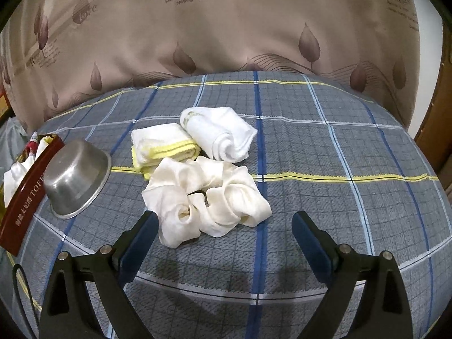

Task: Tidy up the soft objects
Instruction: 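Carry the blue towel into the gold tin and open the left gripper, then grasp the cream satin scrunchie with the right gripper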

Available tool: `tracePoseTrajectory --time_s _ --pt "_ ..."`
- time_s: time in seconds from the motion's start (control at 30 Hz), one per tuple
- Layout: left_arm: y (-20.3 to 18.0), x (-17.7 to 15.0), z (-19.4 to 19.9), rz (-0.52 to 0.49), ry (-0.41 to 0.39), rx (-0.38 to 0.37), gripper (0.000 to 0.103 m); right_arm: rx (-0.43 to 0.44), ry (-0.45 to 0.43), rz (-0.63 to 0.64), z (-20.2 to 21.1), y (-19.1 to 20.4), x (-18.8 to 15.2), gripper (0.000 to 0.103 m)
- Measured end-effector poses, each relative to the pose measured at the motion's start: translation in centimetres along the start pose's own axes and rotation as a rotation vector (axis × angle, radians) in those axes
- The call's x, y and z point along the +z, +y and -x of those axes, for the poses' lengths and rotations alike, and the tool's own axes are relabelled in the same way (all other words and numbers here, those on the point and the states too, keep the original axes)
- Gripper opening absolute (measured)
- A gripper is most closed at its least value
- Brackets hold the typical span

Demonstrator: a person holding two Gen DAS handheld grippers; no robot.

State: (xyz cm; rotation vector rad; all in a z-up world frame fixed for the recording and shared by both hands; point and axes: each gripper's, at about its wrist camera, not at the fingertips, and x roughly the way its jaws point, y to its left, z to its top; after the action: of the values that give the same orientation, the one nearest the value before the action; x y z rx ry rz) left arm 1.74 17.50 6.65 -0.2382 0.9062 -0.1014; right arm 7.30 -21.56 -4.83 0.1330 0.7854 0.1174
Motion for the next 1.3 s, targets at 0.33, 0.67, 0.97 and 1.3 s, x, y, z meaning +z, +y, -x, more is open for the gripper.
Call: tracePoseTrajectory --time_s 0.33,0.67,0.97,1.3 --pt "1.3 -0.2 -5.1 0.002 0.063 -0.005 0.029 0.014 0.007 -0.013 -0.2 -0.4 0.0 0.094" --pt "1.5 -1.5 -4.5 0.067 0.056 0.088 0.048 0.023 0.002 -0.018 -0.3 -0.4 0.0 0.094" --pt "-0.5 -2.8 1.2 0.035 -0.095 0.198 0.050 0.036 0.025 0.000 -0.5 0.0 -0.2 0.094" --pt "-2.3 -8.3 3.9 0.081 -0.086 0.096 0.055 0.038 0.102 0.016 -2.5 0.6 1.1 0.094"
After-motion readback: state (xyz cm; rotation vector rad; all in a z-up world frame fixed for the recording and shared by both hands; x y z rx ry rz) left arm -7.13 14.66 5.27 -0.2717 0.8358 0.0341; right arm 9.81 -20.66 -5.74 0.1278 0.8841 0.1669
